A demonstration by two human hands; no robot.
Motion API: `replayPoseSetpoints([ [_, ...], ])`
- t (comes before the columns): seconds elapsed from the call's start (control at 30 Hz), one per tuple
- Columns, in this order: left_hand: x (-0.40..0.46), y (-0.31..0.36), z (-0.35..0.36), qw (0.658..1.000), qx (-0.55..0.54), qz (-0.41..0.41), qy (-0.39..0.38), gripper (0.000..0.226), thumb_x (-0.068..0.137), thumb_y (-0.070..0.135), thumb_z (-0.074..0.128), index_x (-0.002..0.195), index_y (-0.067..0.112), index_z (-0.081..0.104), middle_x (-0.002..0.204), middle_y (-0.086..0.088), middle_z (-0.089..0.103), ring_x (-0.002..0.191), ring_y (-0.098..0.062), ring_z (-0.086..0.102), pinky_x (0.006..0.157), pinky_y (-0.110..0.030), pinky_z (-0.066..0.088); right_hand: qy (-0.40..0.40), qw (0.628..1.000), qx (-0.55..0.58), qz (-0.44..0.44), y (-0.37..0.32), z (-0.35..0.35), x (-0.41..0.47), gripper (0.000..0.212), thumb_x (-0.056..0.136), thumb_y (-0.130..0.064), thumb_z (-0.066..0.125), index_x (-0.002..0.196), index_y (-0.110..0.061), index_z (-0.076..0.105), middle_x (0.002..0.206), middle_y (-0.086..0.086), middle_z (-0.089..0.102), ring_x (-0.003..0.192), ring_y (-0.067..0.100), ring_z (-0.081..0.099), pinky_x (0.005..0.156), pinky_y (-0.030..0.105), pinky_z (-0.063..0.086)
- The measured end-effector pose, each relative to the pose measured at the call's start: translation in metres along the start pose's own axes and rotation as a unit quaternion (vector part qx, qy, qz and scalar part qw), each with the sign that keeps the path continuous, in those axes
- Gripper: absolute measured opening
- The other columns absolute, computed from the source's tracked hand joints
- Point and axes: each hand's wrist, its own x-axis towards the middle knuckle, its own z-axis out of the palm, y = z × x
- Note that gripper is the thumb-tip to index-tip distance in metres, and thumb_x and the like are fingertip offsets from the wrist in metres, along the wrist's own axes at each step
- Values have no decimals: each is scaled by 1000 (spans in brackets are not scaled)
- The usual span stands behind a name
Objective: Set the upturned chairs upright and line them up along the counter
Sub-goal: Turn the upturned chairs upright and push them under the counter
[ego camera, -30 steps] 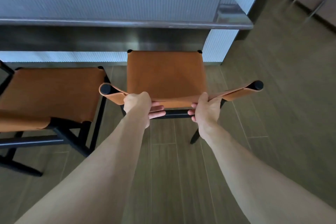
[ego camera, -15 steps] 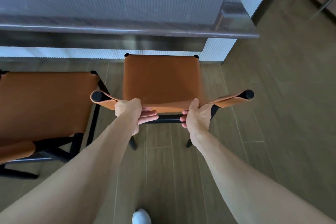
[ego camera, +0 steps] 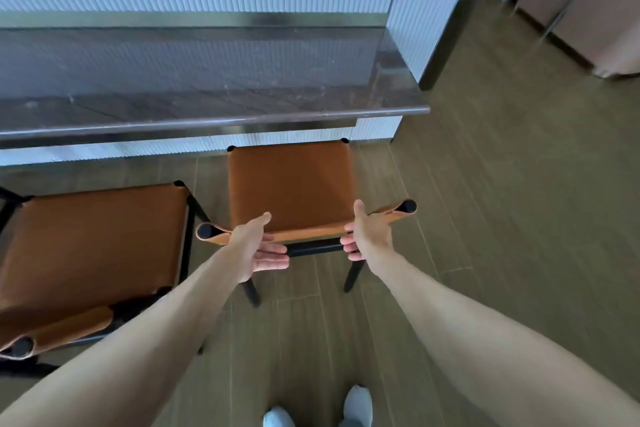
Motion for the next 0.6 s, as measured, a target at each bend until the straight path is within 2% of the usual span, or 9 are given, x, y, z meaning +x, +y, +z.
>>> replayPoseSetpoints([
  [0.1, -48, 10, 10, 996, 51, 77, 11, 36, 101, 30, 59, 100, -4, 69, 84, -25, 76, 75, -37, 76, 65, -47, 64, 47, 990, -72, -113, -13, -35, -33, 58, 99, -61, 33, 83, -17, 67, 71, 1, 73, 74, 22, 73, 81, 48, 60],
  [0.17, -70, 13, 17, 993, 63, 104, -8, 31, 102, 25, 58, 100, -3, 70, 82, -24, 76, 75, -35, 77, 66, -48, 64, 43, 984, -28, -169, -24, -56, -52, 51, 100, -56, 37, 81, -20, 68, 71, -2, 73, 73, 18, 72, 80, 46, 60],
  [0.23, -88, 14, 21, 989, 69, 129, 1, 25, 101, 19, 58, 102, -4, 70, 83, -24, 76, 73, -34, 77, 64, -48, 64, 23, 980, 34, -192, -34, -75, -68, 46, 102, -49, 42, 83, -18, 70, 72, -1, 74, 73, 17, 72, 74, 40, 61],
  [0.3, -100, 13, 26, 987, 57, 152, 18, 20, 100, 11, 58, 104, -4, 69, 84, -25, 75, 72, -34, 76, 61, -46, 64, 7, 973, 49, -223, -42, -91, -81, 44, 104, -44, 43, 85, -17, 71, 77, 2, 74, 77, 20, 71, 69, 35, 58],
  [0.47, -117, 10, 36, 984, 51, 170, 36, 18, 96, 6, 58, 108, -4, 67, 86, -24, 75, 73, -37, 74, 67, -50, 64, -20, 967, 44, -251, -49, -113, -93, 41, 105, -41, 43, 90, -15, 71, 85, 4, 74, 84, 21, 71, 74, 35, 59],
  [0.6, -120, 17, 47, 978, 57, 193, 53, 16, 97, 8, 59, 107, -1, 68, 87, -21, 76, 71, -34, 76, 66, -47, 64, -46, 964, 32, -261, -49, -117, -93, 40, 106, -41, 43, 92, -14, 70, 86, 5, 74, 86, 22, 70, 76, 36, 60],
])
